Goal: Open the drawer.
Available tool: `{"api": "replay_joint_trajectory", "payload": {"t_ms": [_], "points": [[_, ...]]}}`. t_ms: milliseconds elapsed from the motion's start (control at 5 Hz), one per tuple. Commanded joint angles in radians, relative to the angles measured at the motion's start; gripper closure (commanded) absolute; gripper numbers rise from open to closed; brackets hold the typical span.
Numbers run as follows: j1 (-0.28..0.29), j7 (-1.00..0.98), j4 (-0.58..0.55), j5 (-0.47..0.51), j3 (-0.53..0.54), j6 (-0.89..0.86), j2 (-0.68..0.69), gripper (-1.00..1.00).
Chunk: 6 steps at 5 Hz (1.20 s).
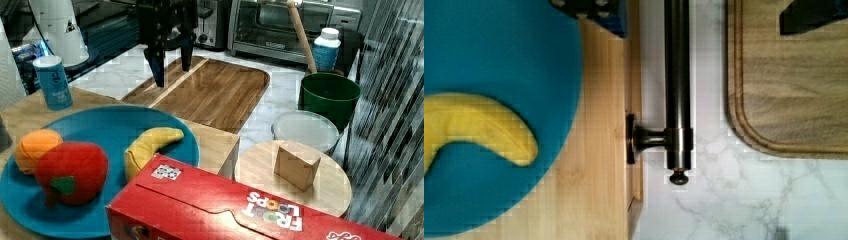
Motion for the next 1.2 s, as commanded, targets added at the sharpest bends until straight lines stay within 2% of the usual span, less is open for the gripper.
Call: {"api": "replay_joint_trajectory", "payload": {"t_ms": [200,600,800,1200], "points": [[0.023,0.103,-0.156,-0.040,0.022,0.143,0.022,-1.00],[0.036,0.138,-0.198,-0.053,0.013,0.226,0.062,-1.00],[0.040,0.193,-0.226,-0.091,0.009,0.290,0.076,-1.00],[0.062,0.201,-0.170,-0.062,0.046,0.212,0.092,-1.00]]}}
